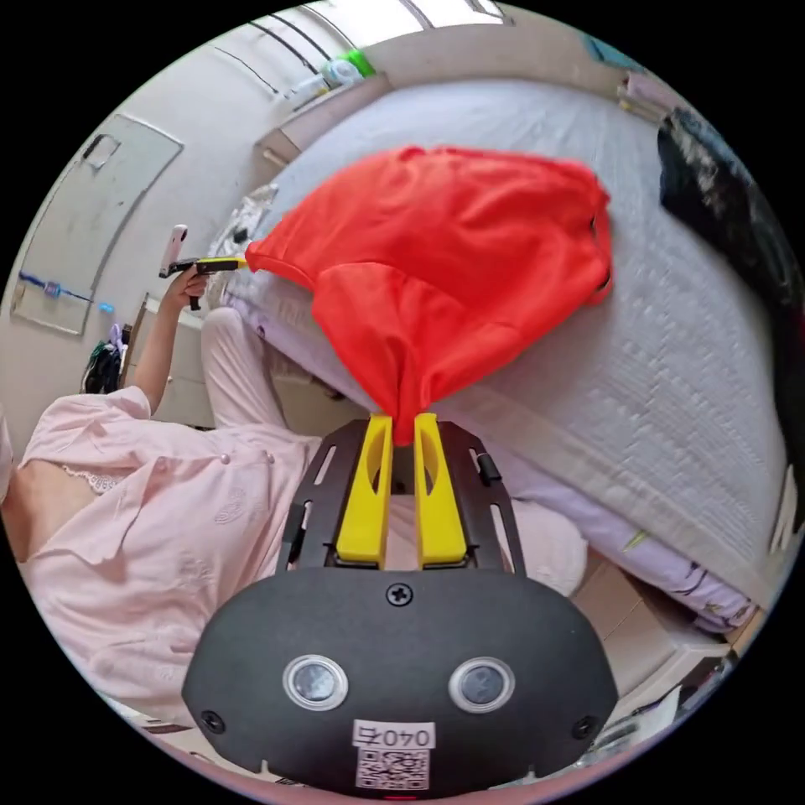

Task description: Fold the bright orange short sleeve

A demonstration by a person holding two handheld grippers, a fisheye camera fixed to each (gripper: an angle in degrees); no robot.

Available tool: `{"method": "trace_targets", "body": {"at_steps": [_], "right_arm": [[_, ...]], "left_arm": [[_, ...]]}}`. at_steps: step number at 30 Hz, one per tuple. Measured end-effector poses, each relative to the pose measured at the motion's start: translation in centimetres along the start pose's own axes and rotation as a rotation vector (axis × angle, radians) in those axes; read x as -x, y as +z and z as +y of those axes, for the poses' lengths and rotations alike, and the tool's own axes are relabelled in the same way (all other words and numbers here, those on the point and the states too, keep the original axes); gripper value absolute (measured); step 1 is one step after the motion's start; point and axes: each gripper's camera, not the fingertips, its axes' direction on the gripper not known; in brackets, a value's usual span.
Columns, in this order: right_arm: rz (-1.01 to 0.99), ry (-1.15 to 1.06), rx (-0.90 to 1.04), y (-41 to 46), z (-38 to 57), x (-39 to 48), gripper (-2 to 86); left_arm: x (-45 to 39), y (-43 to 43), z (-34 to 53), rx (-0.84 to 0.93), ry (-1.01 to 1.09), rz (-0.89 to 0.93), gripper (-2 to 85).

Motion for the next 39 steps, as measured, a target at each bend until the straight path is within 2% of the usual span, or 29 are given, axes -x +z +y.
{"method": "trace_targets", "body": {"at_steps": [1,2,3,5,7,9,12,15,17,18,22,25,26,28,30,31,34,36,39], "right_arm": [[-0.028,0.038,0.082,2.9,-0.1,-0.3,6.8],[0.018,0.071,0.131,4.7,-0.1,0.0,9.1],[0.058,0.078,0.147,5.2,0.0,0.3,10.3],[0.214,0.061,0.092,4.6,0.3,2.9,12.5],[0.258,-0.008,0.018,4.1,0.1,5.7,13.6],[0.297,-0.097,-0.012,4.8,-0.6,8.4,14.1],[0.381,-0.215,0.069,8.8,-2.6,11.5,13.5],[0.541,-0.265,0.186,13.0,-3.6,12.6,5.0],[0.655,-0.299,0.141,12.5,-4.3,12.5,0.8],[0.642,-0.297,0.127,11.9,-4.7,12.3,0.7],[0.382,-0.294,0.068,7.7,-9.1,9.1,1.0],[0.34,-0.268,0.069,8.1,-12.1,5.9,5.4],[0.363,-0.185,0.082,8.9,-13.2,4.1,10.3],[0.386,-0.054,0.1,9.7,-13.9,1.6,11.9],[0.32,0.021,-0.002,8.6,-12.8,1.1,10.8],[0.29,0.029,-0.116,7.4,-11.3,2.0,7.2],[0.372,-0.021,-0.336,5.8,-7.4,6.0,0.3],[0.37,-0.116,-0.364,6.3,-6.1,8.4,-0.4],[0.258,-0.243,-0.256,8.8,-6.6,10.5,-0.7]], "left_arm": [[0.4,1.0,0.5,0.036,-0.056,-0.056,-0.9],[0.8,2.0,1.5,0.073,-0.151,-0.2,-0.9],[0.3,1.6,2.6,0.055,-0.203,-0.313,-0.9],[-2.3,-0.1,4.1,-0.044,-0.203,-0.38,-0.9],[-6.4,-1.3,4.8,-0.135,-0.127,-0.357,-0.9],[-13.1,-0.7,4.7,-0.208,0.046,-0.292,-0.9],[-22.3,3.2,3.6,-0.201,0.291,-0.214,-0.9],[-30.4,7.4,3.0,-0.148,0.499,-0.21,-0.9],[-34.3,8.9,3.0,-0.165,0.598,-0.228,-0.9],[-36.6,9.6,2.8,-0.183,0.665,-0.213,-0.9],[-41.3,10.4,0.4,-0.26,0.735,-0.129,-0.9],[-42.6,12.6,-4.3,-0.196,0.631,-0.157,-0.8],[-42.4,14.1,-6.3,-0.143,0.569,-0.178,-0.8],[-41.9,16.1,-8.5,-0.074,0.511,-0.193,-0.8],[-41.1,17.2,-9.6,-0.04,0.458,-0.168,-0.8],[-41.0,17.2,-9.6,-0.043,0.453,-0.156,-0.8],[-40.4,16.8,-9.2,-0.078,0.425,-0.135,-0.9],[-40.2,16.9,-9.0,-0.083,0.414,-0.122,-0.9],[-40.0,17.1,-8.7,-0.083,0.394,-0.101,-0.8]]}}
